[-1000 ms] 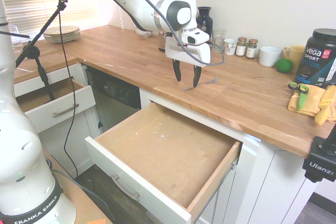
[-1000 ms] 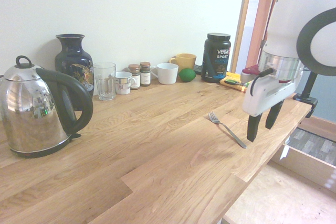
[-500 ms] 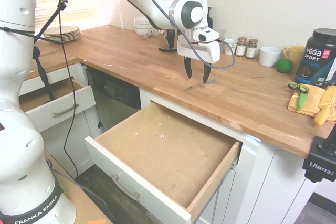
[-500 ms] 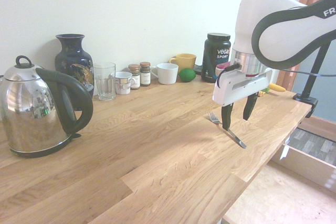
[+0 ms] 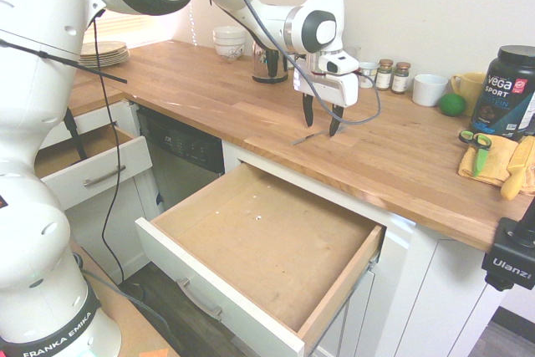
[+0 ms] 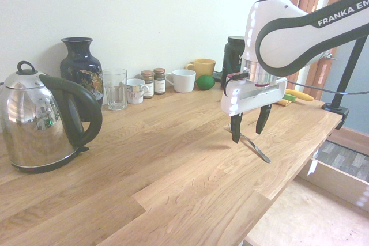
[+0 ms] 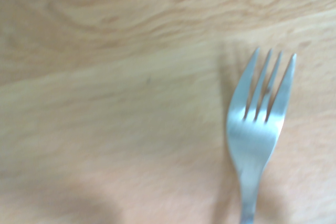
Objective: Put fork in the drawer
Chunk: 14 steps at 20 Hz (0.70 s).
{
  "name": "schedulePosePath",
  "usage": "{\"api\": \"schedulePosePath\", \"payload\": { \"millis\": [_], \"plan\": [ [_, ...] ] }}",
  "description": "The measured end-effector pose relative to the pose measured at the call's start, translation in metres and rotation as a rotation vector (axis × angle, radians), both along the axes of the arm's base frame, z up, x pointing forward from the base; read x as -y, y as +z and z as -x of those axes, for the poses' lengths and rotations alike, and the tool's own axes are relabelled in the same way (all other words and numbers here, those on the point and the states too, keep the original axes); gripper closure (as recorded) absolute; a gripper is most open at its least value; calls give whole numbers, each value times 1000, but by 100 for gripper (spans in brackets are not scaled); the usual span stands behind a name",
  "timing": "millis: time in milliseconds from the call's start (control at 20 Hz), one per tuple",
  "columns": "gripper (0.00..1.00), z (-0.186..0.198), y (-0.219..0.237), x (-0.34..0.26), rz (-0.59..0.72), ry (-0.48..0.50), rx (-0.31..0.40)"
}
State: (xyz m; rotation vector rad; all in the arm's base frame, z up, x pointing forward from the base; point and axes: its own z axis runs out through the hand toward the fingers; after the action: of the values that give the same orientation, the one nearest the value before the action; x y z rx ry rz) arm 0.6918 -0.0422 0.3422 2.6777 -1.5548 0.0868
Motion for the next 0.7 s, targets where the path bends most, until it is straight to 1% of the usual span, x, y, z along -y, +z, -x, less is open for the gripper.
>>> {"api": "schedulePosePath", "payload": {
  "millis": [350,400,700],
  "plan": [
    [0,-9,-9,4,-8,-12,-1],
    [100,-9,-9,4,-8,-13,-1],
    [100,-9,-9,6,-13,-20,-1]
  ]
}}
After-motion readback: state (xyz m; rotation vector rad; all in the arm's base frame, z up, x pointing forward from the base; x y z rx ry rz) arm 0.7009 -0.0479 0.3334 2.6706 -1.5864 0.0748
